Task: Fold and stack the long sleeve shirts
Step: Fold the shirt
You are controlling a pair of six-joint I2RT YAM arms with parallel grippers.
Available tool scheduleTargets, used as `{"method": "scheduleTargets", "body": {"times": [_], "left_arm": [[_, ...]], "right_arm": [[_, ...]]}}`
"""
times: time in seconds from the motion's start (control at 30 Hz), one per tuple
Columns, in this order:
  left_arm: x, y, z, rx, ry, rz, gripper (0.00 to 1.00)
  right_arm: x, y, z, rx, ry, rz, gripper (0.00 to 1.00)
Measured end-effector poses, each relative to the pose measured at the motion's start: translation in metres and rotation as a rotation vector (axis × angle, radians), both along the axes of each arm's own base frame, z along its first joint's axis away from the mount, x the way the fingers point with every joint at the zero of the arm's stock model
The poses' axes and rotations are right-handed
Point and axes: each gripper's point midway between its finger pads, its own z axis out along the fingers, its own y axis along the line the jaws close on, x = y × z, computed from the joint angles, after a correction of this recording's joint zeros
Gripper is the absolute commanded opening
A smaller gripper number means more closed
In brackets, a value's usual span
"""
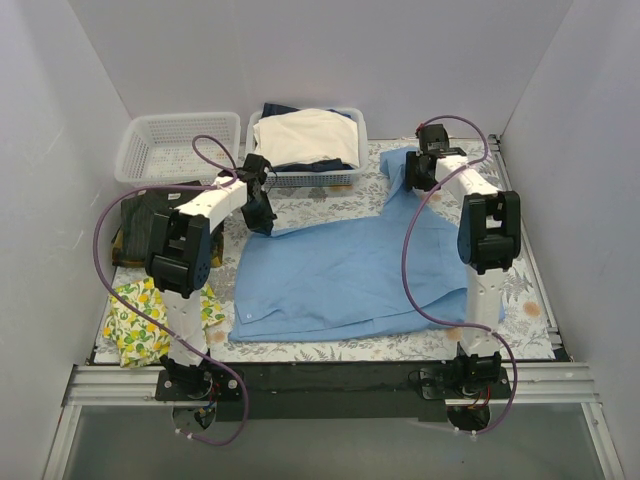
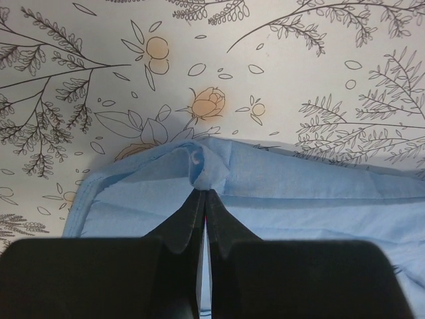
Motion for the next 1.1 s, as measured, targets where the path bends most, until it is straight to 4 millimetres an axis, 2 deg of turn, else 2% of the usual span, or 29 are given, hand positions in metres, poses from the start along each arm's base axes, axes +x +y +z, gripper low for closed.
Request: {"method": "scheduleTargets", "body": {"times": [0.1,0.3,0.4,0.5,0.53,0.7,0.8,0.9,0.97,1.1], "left_arm": [[-0.002,-0.001,-0.006,-0.001,0.019,-0.007,0.00],[-0.005,-0.001,-0.007,0.001,0.031,-0.015,0.00],[-0.006,0.000,-0.007,0.002,0.035,-0.016,0.00],[-0.007,0.000,-0.008,0.003,0.039,-0.018,0.00],[-0.007,0.000,-0.008,0.003,0.039,-0.018,0.00],[-0.007,0.000,-0.008,0.004,0.039,-0.018,0.00],[-0.006,0.000,-0.007,0.003,0.037,-0.018,0.00],[-0.004,0.000,-0.004,0.003,0.029,-0.017,0.00],[-0.001,0.000,-0.002,0.005,0.020,-0.016,0.00],[0.004,0.000,0.005,0.009,-0.004,-0.012,0.00]], "right_arm": [[0.010,0.006,-0.003,0.018,-0.017,0.034,0.57],[0.012,0.020,-0.031,0.071,0.021,0.083,0.54],[0.014,0.025,-0.028,0.100,0.017,0.088,0.46],[0.013,0.026,-0.030,0.108,0.024,0.086,0.15],[0.012,0.027,-0.030,0.112,0.026,0.085,0.02],[0.009,0.026,-0.031,0.121,0.034,0.057,0.01],[0.000,0.022,-0.029,0.105,0.046,0.039,0.01],[-0.010,0.016,-0.022,0.086,0.057,0.021,0.01],[-0.013,0.013,-0.009,0.076,0.042,0.013,0.01],[-0.013,0.011,0.041,0.081,-0.047,0.008,0.01]]}}
